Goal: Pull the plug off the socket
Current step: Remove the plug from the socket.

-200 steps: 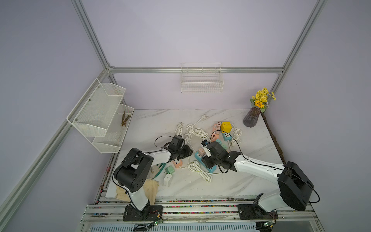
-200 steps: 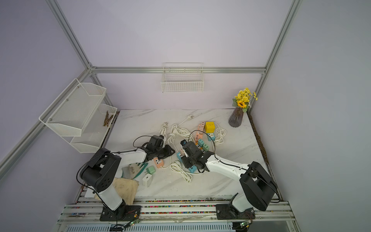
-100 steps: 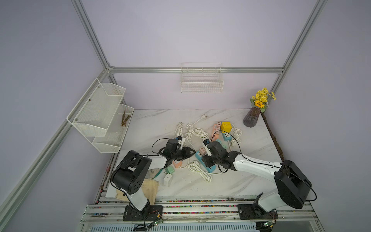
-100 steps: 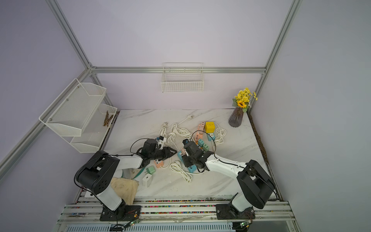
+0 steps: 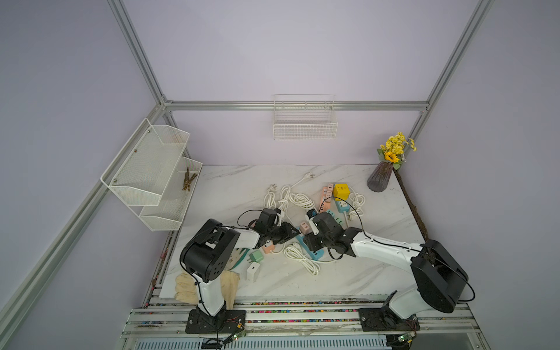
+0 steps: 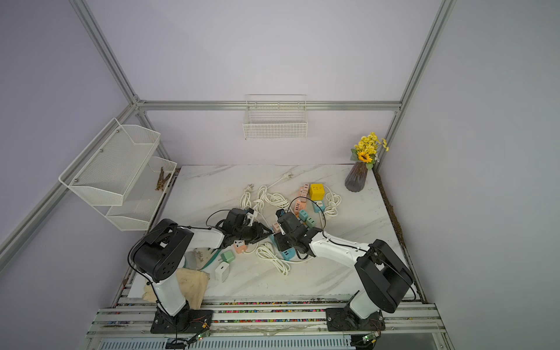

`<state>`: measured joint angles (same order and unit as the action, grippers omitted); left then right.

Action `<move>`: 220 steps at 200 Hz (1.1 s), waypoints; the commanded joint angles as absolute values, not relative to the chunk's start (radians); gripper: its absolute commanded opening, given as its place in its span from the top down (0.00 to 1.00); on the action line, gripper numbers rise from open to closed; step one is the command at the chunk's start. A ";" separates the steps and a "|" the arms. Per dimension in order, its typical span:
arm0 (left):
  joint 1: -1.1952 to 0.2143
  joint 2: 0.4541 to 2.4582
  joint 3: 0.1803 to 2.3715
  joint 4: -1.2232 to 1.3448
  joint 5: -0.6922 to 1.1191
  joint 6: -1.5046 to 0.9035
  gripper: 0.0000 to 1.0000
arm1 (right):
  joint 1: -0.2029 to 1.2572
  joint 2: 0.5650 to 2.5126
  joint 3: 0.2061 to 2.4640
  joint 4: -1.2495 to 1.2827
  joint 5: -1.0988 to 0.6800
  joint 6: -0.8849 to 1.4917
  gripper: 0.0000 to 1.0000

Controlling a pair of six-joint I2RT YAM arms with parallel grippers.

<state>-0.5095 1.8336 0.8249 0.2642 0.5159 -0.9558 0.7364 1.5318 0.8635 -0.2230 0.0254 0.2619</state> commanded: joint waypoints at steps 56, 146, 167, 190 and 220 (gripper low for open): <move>-0.541 1.868 0.906 0.008 0.362 -0.961 0.61 | 0.773 1.589 0.904 -0.137 -0.010 0.346 0.79; -0.537 1.925 0.943 -0.046 0.340 -0.939 0.62 | 0.867 1.585 0.969 -0.260 0.261 0.318 0.82; -0.535 1.919 0.941 -0.046 0.338 -0.936 0.62 | 0.844 1.505 0.925 -0.214 0.205 0.345 0.82; -0.535 1.913 0.940 -0.045 0.337 -0.928 0.63 | 0.824 1.432 0.889 -0.197 0.188 0.349 0.82; -0.535 1.885 0.937 -0.012 0.365 -0.883 0.62 | 0.787 1.369 0.861 -0.195 0.158 0.323 0.81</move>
